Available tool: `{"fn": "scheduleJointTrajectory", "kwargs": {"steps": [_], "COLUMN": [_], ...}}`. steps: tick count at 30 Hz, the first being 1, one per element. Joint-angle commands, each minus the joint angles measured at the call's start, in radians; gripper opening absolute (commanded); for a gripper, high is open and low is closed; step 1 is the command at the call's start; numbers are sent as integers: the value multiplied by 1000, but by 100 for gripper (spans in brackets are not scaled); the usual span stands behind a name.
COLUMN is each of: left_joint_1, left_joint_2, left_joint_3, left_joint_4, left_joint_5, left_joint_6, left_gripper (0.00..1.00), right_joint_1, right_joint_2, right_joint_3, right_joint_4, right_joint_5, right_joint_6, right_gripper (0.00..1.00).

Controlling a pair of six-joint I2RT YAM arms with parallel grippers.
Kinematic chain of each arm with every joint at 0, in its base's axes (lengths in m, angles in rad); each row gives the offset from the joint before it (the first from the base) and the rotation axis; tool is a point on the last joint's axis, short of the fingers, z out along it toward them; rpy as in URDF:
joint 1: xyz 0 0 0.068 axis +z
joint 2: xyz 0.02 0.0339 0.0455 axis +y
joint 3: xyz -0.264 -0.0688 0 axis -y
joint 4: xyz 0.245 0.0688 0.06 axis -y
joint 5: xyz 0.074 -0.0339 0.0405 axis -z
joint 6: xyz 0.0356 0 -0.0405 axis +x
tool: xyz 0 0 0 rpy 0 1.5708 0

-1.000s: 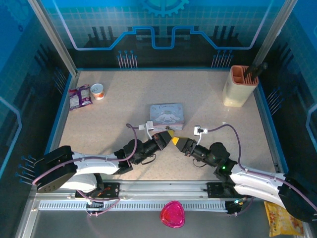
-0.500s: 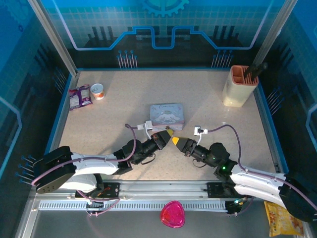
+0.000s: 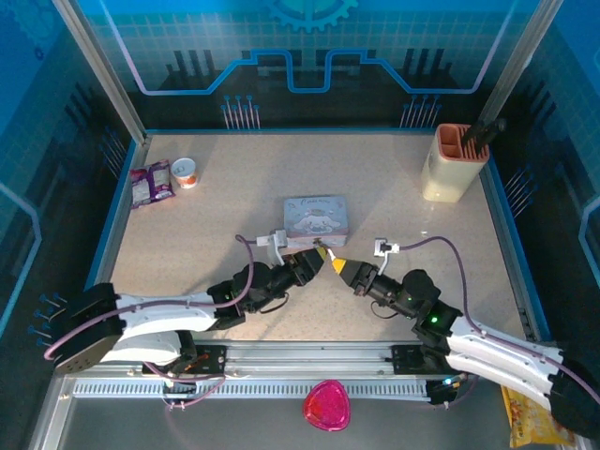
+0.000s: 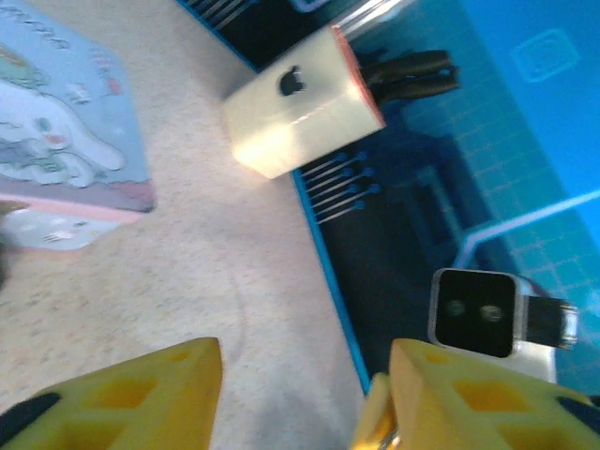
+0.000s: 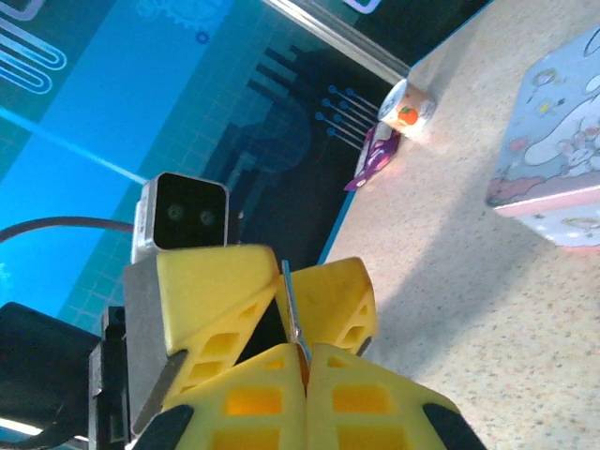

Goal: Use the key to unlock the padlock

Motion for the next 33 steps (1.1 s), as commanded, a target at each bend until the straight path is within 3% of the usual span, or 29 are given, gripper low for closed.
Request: {"fn": "scheduleJointTrajectory", "kwargs": {"steps": [1,6,11,17,21,27,33], "left_joint_1": [12,23,25,73,111,133,160], "left_joint_2": [-70,28,201,356,423,538,637], "left_joint_3": [88,292,398,406,357,367,408], "left_joint_4": [-395,-868,-949,-806,-595,-443,-411], "left_joint_5": [-103,-189,-123,-21,41,52,43], "left_joint_6": [91,76,47,76,132,187,168], "left_gripper": [55,60,62,64,64,63,63], "right_joint_1": [-52,-87,-90,-91,-92,-93,-92], "right_joint_2": [-81,-157,-172,-175,-194,-234,-267], "right_joint_3": [71,104,113,112,104,73,65], "right_joint_4": [-350,-560,-592,-583,-591,-581,-597], "right_joint_5": [23,39,48,34,26,17,10], "right_joint_6": [-47,-108,-131,-140,-142,-122,-122], "right_gripper": [0,0,0,0,0,0,0]}}
